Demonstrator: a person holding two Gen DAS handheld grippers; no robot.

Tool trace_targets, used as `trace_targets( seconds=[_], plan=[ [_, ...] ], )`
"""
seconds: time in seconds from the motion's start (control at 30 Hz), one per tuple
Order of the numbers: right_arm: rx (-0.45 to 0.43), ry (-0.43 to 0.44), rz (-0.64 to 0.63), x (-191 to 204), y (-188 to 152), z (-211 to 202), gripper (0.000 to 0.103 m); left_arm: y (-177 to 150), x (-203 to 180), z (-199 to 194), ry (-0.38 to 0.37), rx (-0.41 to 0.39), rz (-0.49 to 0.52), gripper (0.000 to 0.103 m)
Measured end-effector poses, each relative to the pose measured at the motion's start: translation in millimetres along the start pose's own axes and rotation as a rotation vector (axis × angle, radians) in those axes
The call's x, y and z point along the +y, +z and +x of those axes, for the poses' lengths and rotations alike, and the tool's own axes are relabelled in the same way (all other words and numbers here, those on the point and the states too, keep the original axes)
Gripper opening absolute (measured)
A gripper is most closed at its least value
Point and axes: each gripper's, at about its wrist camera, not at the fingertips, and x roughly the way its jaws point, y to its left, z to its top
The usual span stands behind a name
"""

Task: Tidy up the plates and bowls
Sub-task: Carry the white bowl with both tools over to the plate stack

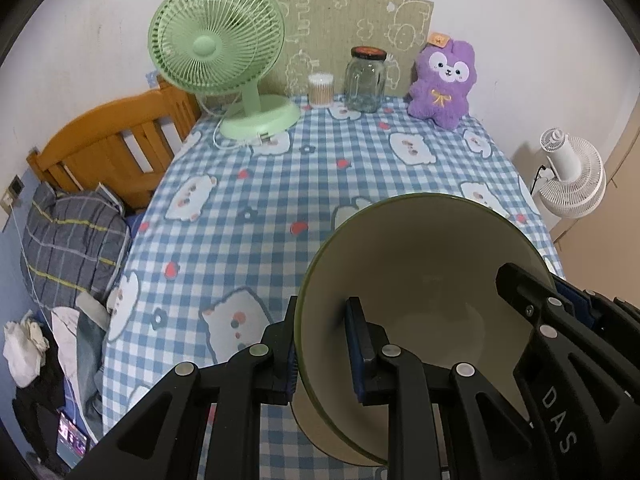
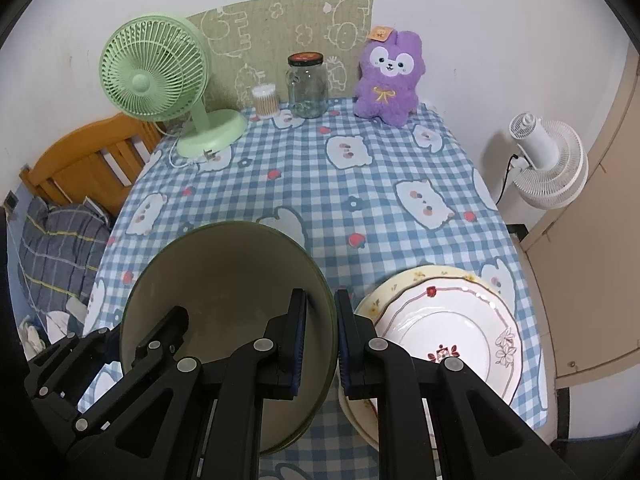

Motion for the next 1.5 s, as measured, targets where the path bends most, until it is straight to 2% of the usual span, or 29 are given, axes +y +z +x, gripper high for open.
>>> trace_targets(
  seconds=[0.67,1.07,1.5],
  plan=[
    [0.030,0.011,0.026,1.0,-42.8,22.2,0.017,-40.2,5.1,20.1,-0.007,0.031,-0.012,0.018],
    [0.061,0.030,0.032,3.4,-48.3,33.5,0.018,-44.5,4.1,22.2,0.050,0.000,0.027,0.018],
    [0.047,-0.009,0.026,8.5,-48.2,37.7,0.018,-45.5,7.0,26.6,0.048,0.019,0.029,0.018]
  ],
)
